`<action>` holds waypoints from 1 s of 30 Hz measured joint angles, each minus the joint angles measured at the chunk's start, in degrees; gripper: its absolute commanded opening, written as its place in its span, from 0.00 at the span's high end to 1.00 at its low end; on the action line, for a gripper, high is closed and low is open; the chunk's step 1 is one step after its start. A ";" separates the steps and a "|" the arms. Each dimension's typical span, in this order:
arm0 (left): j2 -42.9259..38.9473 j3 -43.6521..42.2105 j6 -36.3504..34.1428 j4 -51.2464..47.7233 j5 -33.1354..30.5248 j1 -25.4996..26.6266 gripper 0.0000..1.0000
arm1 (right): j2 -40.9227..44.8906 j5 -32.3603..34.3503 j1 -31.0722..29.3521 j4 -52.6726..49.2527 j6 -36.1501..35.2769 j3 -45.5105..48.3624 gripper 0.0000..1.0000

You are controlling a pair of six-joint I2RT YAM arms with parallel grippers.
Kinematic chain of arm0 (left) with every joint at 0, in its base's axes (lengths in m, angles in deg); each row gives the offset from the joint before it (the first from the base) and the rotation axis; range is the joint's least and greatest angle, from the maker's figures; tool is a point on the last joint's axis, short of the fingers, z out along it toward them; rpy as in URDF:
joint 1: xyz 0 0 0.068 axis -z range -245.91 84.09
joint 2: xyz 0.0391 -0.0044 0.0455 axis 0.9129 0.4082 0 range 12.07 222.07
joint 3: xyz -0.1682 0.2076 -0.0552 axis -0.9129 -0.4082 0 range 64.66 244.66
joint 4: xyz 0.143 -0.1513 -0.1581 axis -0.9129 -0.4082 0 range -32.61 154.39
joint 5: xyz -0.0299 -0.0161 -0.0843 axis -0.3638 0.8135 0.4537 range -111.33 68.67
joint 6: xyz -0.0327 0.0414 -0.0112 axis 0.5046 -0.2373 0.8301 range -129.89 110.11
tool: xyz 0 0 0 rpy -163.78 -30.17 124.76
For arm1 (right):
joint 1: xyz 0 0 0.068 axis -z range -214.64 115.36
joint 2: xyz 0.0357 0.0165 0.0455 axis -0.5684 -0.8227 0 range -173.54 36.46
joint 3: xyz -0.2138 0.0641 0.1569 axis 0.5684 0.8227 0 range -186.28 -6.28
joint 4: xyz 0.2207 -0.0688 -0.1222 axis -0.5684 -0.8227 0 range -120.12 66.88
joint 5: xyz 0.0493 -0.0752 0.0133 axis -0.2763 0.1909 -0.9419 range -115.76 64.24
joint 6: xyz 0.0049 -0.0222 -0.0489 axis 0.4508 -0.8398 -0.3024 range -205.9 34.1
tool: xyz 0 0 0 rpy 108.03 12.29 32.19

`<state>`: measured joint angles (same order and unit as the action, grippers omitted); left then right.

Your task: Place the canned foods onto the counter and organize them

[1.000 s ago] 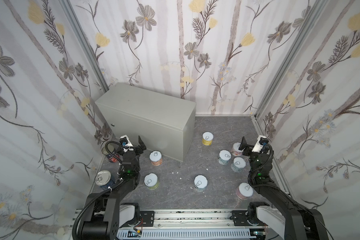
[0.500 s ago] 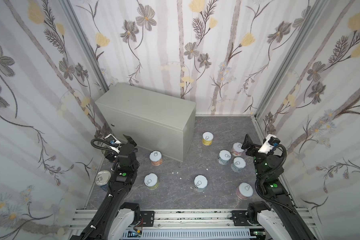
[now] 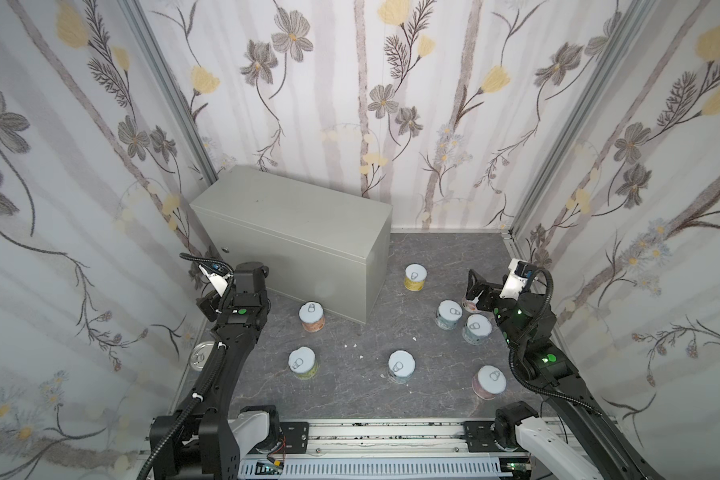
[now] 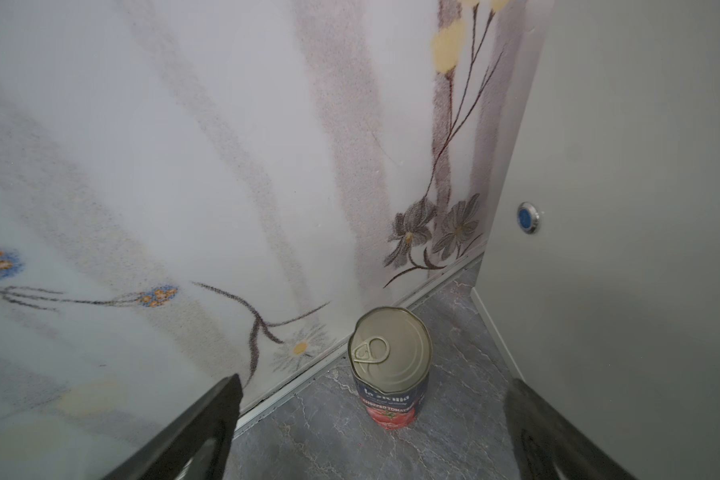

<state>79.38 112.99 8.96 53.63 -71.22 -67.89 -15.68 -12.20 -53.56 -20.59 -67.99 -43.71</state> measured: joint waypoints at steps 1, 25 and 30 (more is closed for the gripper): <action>0.76 0.20 0.61 -0.52 0.04 -0.70 0.00 | -1.09 -0.22 -0.52 -0.24 -0.02 -0.83 0.00; 4.48 21.49 -0.90 1.33 27.67 -11.91 0.01 | -14.25 -7.15 -4.74 1.20 -3.30 -11.65 0.00; 10.60 34.34 -2.16 0.83 35.80 -15.23 0.02 | -15.30 -9.03 -4.74 2.95 -3.69 -12.39 0.00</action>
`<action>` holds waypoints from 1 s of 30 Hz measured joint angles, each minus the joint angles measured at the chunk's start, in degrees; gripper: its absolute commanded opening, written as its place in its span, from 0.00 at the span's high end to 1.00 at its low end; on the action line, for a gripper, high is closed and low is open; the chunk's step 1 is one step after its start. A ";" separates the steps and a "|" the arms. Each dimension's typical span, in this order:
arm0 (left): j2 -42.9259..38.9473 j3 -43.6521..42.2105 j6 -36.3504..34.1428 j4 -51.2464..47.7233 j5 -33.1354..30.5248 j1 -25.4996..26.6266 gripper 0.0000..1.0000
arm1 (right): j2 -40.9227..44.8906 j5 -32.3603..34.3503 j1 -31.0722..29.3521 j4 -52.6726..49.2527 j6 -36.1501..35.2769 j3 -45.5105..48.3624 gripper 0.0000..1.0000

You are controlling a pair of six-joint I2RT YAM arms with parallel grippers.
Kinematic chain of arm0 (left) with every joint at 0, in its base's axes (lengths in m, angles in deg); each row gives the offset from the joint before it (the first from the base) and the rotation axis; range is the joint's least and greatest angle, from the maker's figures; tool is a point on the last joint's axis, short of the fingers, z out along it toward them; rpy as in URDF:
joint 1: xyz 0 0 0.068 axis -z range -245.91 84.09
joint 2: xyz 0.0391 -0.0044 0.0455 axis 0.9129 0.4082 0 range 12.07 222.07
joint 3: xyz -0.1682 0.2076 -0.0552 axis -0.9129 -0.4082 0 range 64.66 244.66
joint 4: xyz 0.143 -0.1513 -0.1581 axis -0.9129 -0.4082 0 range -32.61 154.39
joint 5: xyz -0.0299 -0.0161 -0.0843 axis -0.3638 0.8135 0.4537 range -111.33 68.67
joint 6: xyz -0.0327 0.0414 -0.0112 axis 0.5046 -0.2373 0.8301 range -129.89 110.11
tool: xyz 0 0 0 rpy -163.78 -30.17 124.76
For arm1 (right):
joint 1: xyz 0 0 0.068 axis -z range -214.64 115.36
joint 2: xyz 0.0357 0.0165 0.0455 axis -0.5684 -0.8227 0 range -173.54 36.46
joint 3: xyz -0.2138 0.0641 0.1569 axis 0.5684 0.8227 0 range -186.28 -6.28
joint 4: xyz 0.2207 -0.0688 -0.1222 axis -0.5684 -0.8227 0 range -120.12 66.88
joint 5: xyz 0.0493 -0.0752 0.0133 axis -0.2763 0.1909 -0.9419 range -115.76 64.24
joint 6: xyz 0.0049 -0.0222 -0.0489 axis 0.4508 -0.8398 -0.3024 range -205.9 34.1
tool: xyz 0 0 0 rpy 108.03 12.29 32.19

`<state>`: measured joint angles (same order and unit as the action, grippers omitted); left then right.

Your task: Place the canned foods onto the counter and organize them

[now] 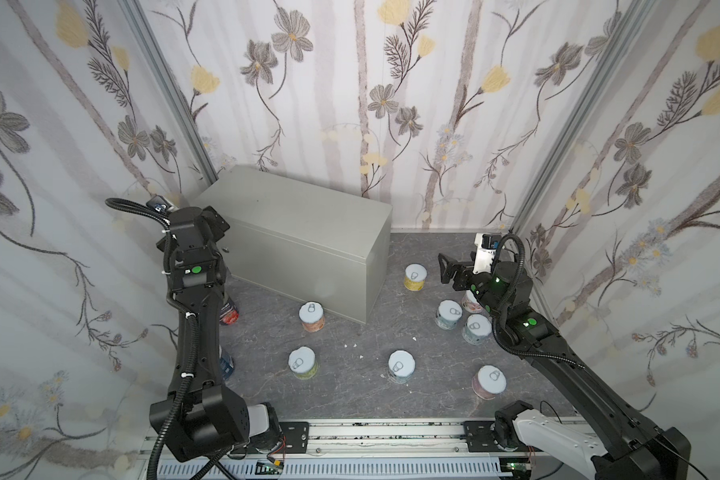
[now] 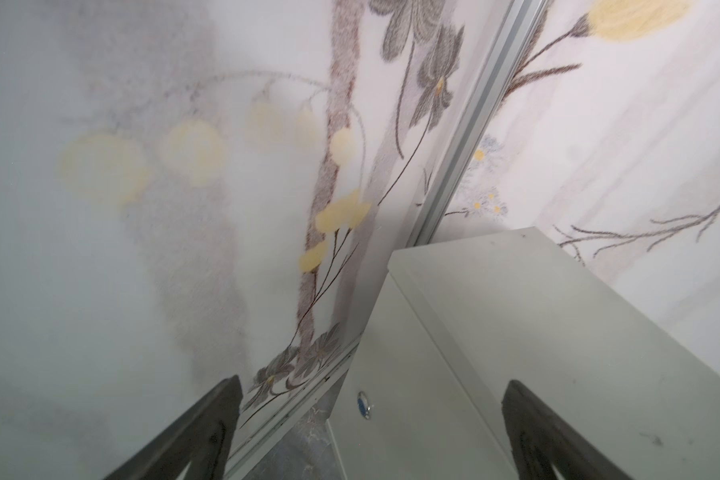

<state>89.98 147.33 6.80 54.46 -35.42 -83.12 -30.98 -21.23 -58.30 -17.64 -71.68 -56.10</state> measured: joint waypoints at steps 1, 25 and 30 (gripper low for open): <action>1.40 2.25 0.15 -0.13 1.77 -0.96 0.03 | -0.20 -0.52 -0.02 0.44 0.00 -0.11 0.00; 32.35 42.07 3.85 -6.60 20.11 -5.77 0.00 | -4.76 -7.17 -4.72 5.79 -0.42 1.40 0.00; 37.05 43.98 3.82 -8.31 21.46 -5.77 0.00 | -5.77 -7.13 -6.27 5.79 -1.01 1.33 0.00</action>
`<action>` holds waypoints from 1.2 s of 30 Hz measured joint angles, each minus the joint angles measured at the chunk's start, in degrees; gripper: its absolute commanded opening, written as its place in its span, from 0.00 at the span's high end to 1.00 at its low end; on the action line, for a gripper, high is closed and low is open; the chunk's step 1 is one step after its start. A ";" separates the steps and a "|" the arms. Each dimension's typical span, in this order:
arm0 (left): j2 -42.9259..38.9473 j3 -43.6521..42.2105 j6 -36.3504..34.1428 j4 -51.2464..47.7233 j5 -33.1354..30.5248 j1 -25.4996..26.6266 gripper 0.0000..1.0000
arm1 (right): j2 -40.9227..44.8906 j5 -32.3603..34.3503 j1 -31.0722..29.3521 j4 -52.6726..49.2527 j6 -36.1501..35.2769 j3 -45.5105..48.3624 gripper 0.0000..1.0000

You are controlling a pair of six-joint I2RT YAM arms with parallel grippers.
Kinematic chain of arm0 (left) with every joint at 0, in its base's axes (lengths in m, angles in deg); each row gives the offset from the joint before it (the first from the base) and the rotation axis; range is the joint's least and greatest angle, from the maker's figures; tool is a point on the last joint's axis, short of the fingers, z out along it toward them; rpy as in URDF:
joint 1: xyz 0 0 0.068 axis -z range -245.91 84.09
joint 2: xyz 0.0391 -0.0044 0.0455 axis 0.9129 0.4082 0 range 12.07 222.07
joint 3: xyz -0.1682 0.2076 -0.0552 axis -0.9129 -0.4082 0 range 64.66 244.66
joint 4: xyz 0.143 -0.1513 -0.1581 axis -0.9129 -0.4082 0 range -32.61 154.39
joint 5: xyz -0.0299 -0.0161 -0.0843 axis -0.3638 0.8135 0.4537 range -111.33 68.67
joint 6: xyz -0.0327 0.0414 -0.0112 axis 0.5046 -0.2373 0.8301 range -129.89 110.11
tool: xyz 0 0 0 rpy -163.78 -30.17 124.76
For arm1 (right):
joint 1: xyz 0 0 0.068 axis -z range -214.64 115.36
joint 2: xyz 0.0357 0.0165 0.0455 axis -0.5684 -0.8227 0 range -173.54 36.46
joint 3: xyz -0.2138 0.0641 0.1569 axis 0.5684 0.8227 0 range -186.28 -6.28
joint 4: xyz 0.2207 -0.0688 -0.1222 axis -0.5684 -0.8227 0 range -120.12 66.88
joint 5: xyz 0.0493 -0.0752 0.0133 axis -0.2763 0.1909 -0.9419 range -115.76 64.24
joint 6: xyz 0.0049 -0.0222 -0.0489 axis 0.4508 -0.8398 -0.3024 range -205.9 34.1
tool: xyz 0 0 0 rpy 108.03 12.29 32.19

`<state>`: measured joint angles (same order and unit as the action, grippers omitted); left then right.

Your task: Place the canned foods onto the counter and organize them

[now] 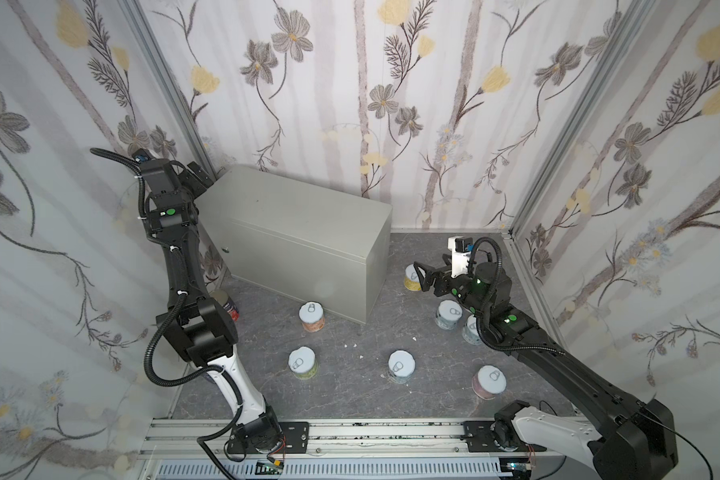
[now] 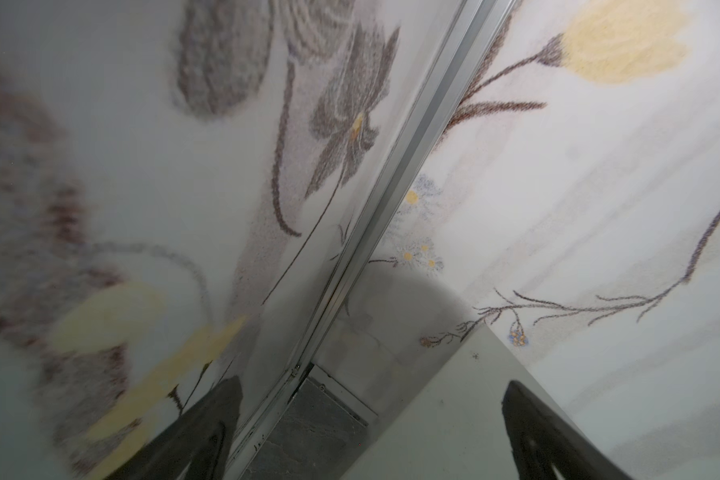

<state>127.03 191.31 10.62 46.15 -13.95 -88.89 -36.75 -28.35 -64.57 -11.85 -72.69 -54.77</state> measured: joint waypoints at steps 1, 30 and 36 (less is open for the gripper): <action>0.94 0.44 0.00 -0.17 0.35 0.00 0.00 | -0.46 0.00 -0.50 -0.26 -0.28 -0.28 0.00; 10.38 7.87 0.68 2.08 16.04 -1.44 0.01 | -5.11 1.05 -3.13 -0.72 -2.78 -4.59 0.00; 9.22 6.12 0.81 2.71 18.18 -0.52 0.01 | -4.90 -0.04 0.90 0.87 -0.42 -4.31 0.00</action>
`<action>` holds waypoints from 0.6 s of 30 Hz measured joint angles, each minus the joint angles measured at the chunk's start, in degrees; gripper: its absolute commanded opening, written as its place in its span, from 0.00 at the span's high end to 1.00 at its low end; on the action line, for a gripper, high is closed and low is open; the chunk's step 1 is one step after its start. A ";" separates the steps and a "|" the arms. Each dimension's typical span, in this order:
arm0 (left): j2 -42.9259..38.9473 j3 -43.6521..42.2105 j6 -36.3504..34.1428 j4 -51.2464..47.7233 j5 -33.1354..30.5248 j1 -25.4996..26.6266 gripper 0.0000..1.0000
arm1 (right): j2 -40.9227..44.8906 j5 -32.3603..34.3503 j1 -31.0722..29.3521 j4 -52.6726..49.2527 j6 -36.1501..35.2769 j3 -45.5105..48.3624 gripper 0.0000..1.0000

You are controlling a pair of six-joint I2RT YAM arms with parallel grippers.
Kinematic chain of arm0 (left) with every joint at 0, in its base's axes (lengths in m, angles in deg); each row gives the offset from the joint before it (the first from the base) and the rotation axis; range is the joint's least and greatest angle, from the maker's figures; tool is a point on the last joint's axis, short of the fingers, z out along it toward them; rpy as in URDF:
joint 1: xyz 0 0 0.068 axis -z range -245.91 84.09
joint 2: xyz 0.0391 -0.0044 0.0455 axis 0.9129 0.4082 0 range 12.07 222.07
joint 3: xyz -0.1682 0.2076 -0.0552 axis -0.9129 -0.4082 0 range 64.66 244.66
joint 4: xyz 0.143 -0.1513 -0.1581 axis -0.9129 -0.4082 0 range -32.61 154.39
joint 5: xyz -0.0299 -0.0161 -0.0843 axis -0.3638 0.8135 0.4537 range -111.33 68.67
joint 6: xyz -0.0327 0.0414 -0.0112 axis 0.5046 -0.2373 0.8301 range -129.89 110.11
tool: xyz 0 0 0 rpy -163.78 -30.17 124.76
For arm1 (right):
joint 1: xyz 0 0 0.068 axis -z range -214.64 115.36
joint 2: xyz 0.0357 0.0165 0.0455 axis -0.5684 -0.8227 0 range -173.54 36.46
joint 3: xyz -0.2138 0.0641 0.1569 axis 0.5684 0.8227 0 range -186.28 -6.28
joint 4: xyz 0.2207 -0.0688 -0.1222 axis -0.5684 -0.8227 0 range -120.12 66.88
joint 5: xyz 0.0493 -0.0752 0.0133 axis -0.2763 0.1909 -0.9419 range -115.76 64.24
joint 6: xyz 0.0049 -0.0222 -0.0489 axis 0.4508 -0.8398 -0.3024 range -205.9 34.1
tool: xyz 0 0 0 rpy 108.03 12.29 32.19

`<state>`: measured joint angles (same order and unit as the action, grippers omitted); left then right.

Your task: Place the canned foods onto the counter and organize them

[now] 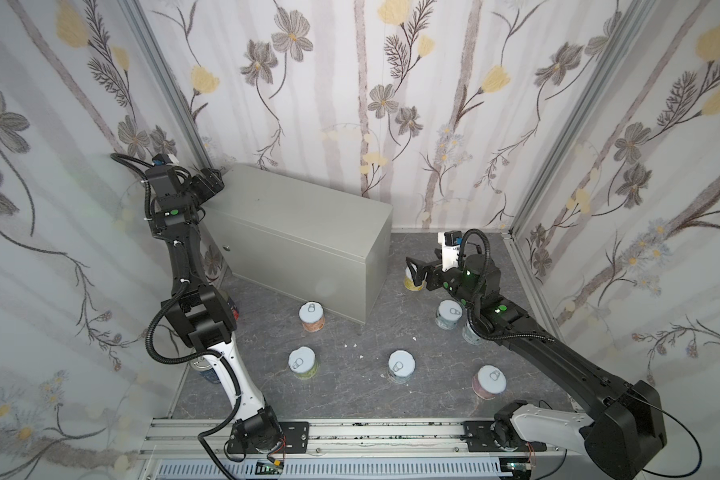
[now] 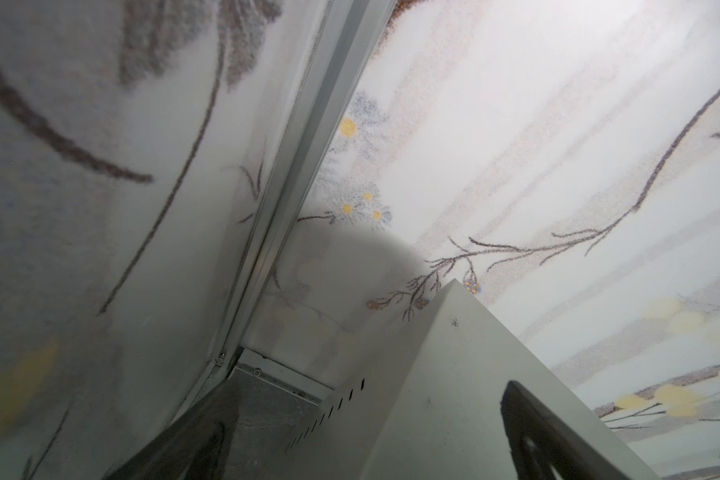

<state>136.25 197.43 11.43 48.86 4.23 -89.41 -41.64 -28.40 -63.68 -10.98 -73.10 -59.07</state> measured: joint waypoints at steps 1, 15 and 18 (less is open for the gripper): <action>-0.20 -0.46 -0.13 0.46 0.02 0.24 0.01 | 0.02 -0.24 0.98 0.72 0.90 0.11 0.00; -7.63 -9.77 -0.87 -0.66 2.34 4.33 0.03 | -7.65 -3.43 9.01 3.39 7.91 -6.56 0.00; -10.12 -12.96 -1.60 -0.68 2.40 5.29 0.04 | -9.60 -3.45 9.64 3.23 8.85 -8.96 0.00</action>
<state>126.13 184.47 9.84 48.19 6.63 -84.13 -51.24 -31.85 -54.04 -7.74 -64.25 -68.03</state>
